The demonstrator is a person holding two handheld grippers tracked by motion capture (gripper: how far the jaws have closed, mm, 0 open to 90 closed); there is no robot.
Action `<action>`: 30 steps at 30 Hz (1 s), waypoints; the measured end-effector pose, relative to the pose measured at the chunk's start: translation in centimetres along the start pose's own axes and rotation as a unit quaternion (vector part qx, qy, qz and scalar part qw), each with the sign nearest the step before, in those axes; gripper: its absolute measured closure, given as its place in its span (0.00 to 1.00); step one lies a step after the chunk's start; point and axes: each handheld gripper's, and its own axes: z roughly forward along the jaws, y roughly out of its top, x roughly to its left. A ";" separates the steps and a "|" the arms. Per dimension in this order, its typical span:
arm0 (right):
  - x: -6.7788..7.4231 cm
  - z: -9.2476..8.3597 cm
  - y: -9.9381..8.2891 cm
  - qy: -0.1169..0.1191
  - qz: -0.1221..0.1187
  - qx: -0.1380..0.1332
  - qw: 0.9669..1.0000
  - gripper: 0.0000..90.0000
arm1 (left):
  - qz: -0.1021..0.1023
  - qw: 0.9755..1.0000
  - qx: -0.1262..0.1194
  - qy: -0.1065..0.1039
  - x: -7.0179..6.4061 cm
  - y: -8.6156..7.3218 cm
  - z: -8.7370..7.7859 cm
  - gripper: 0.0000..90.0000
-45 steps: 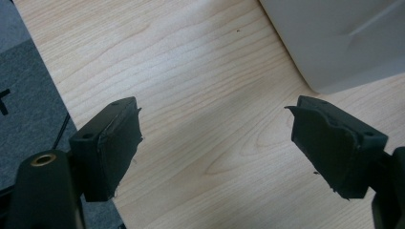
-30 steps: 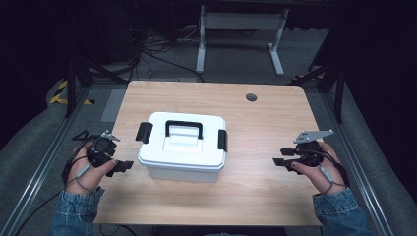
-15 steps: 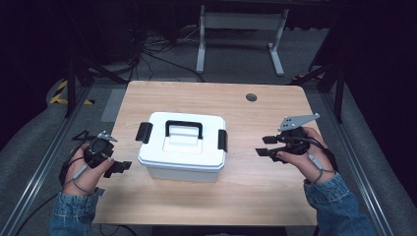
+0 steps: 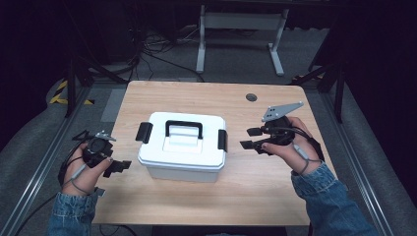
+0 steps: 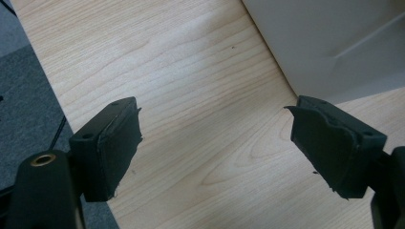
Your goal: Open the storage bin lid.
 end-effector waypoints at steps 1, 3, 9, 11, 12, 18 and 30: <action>0.0 0.1 0.2 -0.001 -0.003 0.001 1.000 0.53 | 0.000 1.000 0.000 0.000 0.0 0.0 0.0 0.20; 0.1 0.3 0.8 0.001 -0.009 0.003 1.000 0.53 | -0.001 1.000 -0.001 0.000 0.0 -0.1 -0.1 0.20; 0.2 1.0 2.0 0.006 -0.020 0.009 1.000 0.52 | -0.005 1.000 0.001 -0.002 0.0 -0.3 -0.2 0.20; 0.1 1.4 2.7 0.012 -0.024 0.010 1.000 0.52 | -0.005 1.000 0.001 0.002 0.0 -0.6 -0.2 0.20; 0.1 1.7 3.2 0.016 -0.026 0.011 0.999 0.52 | -0.010 1.000 0.002 0.001 0.0 -1.0 -0.3 0.20; -0.2 2.8 4.5 0.023 -0.034 0.013 0.999 0.50 | -0.019 1.000 0.009 0.012 0.0 -2.1 -0.7 0.20; 0.2 6.3 7.5 0.046 -0.072 0.028 0.996 0.50 | -0.017 1.000 0.012 0.012 -0.2 -2.8 -1.0 0.20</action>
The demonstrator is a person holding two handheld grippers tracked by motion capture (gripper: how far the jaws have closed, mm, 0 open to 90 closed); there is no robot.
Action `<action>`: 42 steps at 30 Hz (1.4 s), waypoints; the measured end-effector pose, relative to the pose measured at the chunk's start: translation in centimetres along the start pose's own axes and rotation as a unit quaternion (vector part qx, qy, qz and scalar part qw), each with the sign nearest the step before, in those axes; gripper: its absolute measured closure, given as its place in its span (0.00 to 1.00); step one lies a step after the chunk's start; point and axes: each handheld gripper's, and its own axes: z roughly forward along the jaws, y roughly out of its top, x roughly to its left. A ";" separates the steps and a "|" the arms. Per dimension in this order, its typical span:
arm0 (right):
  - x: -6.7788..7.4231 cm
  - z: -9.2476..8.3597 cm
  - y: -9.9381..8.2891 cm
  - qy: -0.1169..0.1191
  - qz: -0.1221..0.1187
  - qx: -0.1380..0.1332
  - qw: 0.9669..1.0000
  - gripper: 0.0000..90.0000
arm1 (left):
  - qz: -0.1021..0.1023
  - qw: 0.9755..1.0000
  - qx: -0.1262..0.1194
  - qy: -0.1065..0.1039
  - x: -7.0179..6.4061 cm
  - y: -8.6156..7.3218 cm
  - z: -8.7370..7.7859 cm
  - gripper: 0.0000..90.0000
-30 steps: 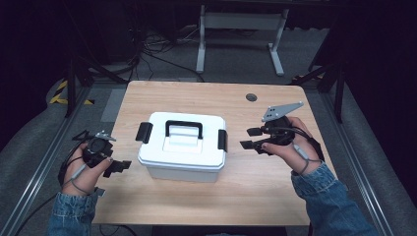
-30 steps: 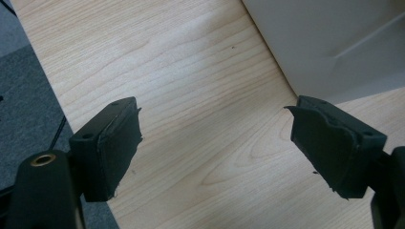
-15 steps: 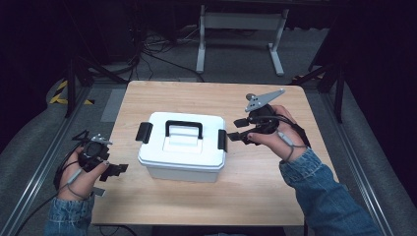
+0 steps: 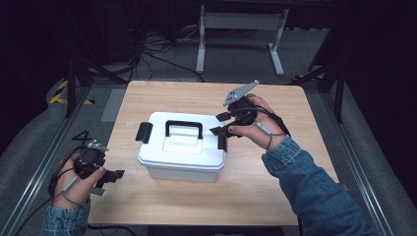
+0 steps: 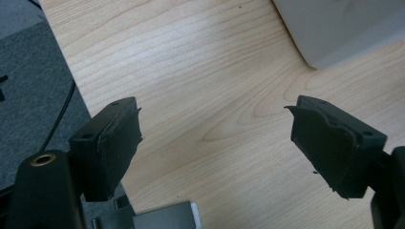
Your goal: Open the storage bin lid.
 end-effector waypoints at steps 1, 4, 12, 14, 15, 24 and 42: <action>0.0 0.3 0.3 0.001 -0.003 0.002 1.000 0.50 | 0.001 1.000 0.000 0.000 0.0 0.0 0.0 0.20; 0.1 1.2 1.0 0.007 -0.009 0.009 1.000 0.50 | -0.001 1.000 0.001 -0.003 0.0 0.0 0.0 0.20; 0.1 3.2 2.4 0.014 -0.023 0.020 0.999 0.50 | 0.002 1.000 -0.002 -0.006 0.1 0.4 0.2 0.20; 0.1 4.0 2.9 0.017 -0.025 0.027 0.999 0.50 | 0.004 1.000 -0.001 -0.008 0.0 0.7 0.3 0.20; 0.1 4.3 3.0 0.018 -0.028 0.029 0.999 0.51 | 0.008 1.000 0.000 -0.009 0.1 0.8 0.4 0.20; 0.3 5.9 3.9 0.036 -0.024 0.039 0.998 0.55 | 0.012 1.000 0.001 -0.012 0.1 1.0 0.6 0.20; 0.6 8.1 5.1 0.048 -0.056 0.057 0.996 0.69 | 0.020 1.000 0.006 -0.017 0.1 1.3 0.9 0.20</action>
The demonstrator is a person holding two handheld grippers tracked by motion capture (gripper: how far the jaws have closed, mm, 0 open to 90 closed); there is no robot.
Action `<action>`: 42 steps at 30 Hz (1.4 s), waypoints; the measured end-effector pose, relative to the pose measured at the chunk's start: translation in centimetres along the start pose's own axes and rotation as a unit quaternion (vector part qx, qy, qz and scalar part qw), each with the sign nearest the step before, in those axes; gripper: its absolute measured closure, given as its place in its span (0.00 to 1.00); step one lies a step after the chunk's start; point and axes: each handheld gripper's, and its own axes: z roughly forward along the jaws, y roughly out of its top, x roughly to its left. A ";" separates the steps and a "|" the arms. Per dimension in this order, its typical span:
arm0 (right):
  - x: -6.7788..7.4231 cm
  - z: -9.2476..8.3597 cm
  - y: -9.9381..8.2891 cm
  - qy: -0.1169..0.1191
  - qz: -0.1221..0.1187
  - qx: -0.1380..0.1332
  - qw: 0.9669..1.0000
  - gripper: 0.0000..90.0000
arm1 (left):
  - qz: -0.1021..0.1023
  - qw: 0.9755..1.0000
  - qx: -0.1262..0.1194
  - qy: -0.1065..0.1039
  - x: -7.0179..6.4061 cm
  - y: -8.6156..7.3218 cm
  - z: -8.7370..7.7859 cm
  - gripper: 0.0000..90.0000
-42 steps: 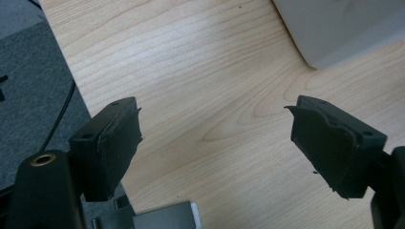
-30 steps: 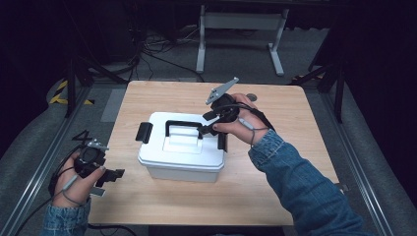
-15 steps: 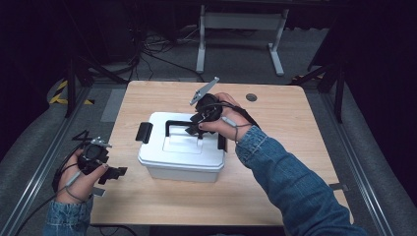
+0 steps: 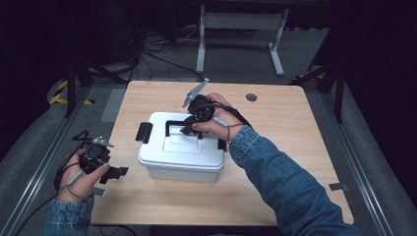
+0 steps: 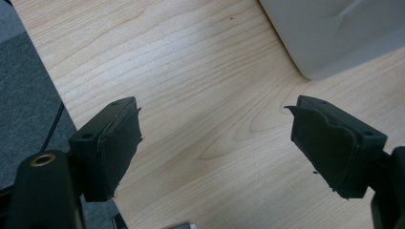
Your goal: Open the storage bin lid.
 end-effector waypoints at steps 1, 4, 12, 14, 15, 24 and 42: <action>0.0 0.0 0.1 -0.001 -0.004 0.001 1.000 0.71 | 0.000 1.000 0.000 0.000 0.0 0.0 0.0 0.20; 0.0 -0.2 0.3 0.005 -0.007 0.003 1.000 0.76 | -0.002 1.000 -0.001 0.001 0.0 0.0 0.0 0.20; 0.2 -1.0 0.8 0.016 -0.021 0.011 1.000 0.89 | 0.000 1.000 -0.001 0.001 -0.1 0.0 0.0 0.20; 0.3 -1.0 0.9 0.018 -0.030 0.013 0.999 0.89 | 0.001 1.000 0.000 0.001 -0.1 0.0 0.0 0.20; 0.3 -1.0 0.9 0.019 -0.033 0.015 0.999 0.90 | 0.001 1.000 0.000 0.001 -0.1 0.0 0.0 0.20; 0.7 -1.2 1.2 0.038 -0.049 0.025 0.998 0.94 | -0.003 1.000 0.000 -0.001 -0.1 0.0 0.1 0.20; 0.4 -3.1 2.0 0.040 -0.056 -0.006 0.998 0.94 | -0.006 1.000 0.002 -0.001 0.2 -0.1 0.1 0.20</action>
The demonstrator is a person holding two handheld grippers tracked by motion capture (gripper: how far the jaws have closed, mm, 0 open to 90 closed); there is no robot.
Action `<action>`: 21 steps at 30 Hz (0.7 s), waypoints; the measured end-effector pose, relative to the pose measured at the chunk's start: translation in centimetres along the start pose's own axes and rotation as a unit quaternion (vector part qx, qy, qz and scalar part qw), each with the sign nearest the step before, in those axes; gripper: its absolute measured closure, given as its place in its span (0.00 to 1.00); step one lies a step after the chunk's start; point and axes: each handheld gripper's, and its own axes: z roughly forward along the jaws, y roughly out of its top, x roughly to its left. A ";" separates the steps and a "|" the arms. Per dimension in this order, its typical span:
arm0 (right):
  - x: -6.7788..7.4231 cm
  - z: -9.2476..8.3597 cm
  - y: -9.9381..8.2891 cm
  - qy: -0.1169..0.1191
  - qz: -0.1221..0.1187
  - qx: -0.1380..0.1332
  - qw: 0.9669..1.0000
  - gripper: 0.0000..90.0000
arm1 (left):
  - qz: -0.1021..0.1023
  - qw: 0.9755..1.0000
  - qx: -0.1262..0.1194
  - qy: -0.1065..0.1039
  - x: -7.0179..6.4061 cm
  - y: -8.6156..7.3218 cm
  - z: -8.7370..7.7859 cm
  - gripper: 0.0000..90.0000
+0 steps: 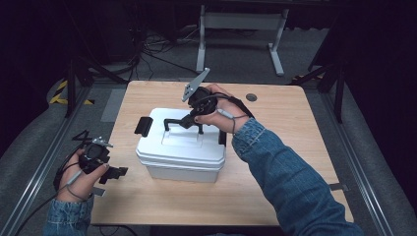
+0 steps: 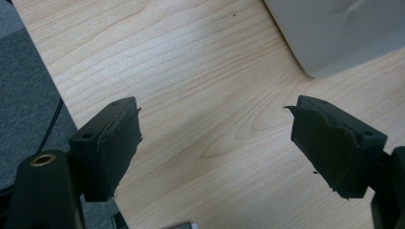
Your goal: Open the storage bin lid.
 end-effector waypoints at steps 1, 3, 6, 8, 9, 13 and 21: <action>0.0 -0.2 0.1 0.000 0.000 -0.001 1.000 0.94 | 0.001 1.000 0.000 0.001 0.0 0.0 0.0 0.20; 0.1 -0.6 0.2 -0.003 -0.001 -0.006 1.000 0.94 | 0.000 1.000 0.000 0.000 0.0 0.0 0.0 0.20; 0.1 -1.1 0.4 -0.005 0.000 -0.012 1.000 0.94 | 0.000 1.000 -0.002 0.001 0.0 0.0 -0.1 0.20; 0.1 -1.4 0.4 -0.006 0.002 -0.015 1.000 0.94 | -0.002 1.000 -0.003 0.001 0.0 0.0 0.0 0.20; 0.1 -1.7 0.5 -0.007 0.003 -0.018 1.000 0.94 | -0.002 1.000 -0.003 0.001 0.0 0.0 0.0 0.20; 0.1 -2.4 0.5 -0.007 0.010 -0.028 1.000 0.94 | -0.001 1.000 -0.002 0.000 0.0 0.0 0.0 0.20; 0.1 -3.5 0.2 -0.021 0.014 -0.028 0.999 0.94 | 0.002 1.000 -0.003 0.002 0.0 0.2 0.0 0.20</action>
